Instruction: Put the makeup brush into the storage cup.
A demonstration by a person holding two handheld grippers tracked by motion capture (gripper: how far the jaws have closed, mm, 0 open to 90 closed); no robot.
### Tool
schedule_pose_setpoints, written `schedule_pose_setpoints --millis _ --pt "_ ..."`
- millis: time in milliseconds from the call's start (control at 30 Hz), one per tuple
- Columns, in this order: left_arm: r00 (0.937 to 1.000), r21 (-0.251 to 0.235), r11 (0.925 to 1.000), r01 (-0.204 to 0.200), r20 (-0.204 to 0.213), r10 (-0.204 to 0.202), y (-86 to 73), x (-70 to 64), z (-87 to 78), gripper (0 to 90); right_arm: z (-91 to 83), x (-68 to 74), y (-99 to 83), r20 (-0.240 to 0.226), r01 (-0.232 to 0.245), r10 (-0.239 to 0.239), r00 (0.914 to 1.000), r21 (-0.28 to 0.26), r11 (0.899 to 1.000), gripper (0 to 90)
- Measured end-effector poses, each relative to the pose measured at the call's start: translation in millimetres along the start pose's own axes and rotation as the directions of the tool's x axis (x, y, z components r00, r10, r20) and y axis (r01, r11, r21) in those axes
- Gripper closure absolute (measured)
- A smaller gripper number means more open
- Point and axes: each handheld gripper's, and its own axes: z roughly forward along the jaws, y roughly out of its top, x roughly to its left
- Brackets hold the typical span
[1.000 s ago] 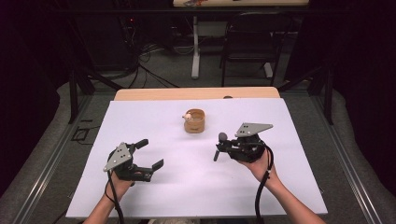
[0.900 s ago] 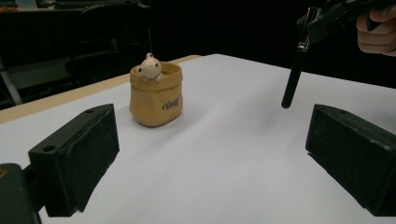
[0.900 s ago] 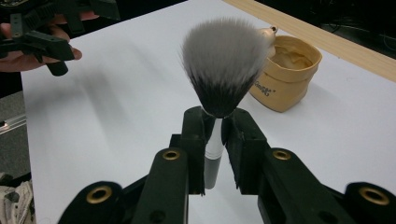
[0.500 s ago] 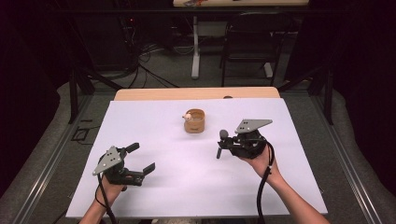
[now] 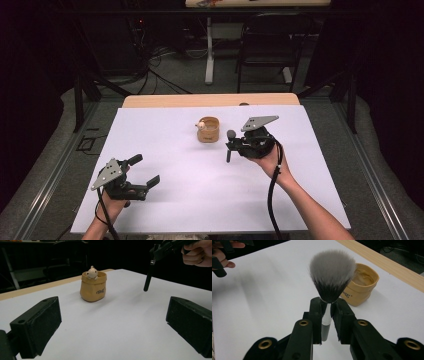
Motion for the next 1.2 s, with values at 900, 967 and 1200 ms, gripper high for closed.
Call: schedule_pose_setpoints --millis 900,967,1200 --pt "0.9997 0.035 0.9991 -0.024 0.009 0.024 0.0 -1.5 0.2 0.1 18.0 -13.5 40.1 0.027 0.017 -0.017 0.9995 -0.006 1.000 77.5" --pt "0.9996 0.037 0.9990 -0.026 0.007 0.026 0.1 -1.8 0.5 0.1 18.9 -14.8 41.3 0.030 0.017 -0.017 0.9994 -0.004 1.000 77.5" --pt "0.9997 0.035 0.9991 -0.024 0.009 0.024 0.1 -1.5 1.0 0.1 21.4 -18.3 43.7 0.036 0.007 -0.007 0.9993 -0.007 1.000 77.4"
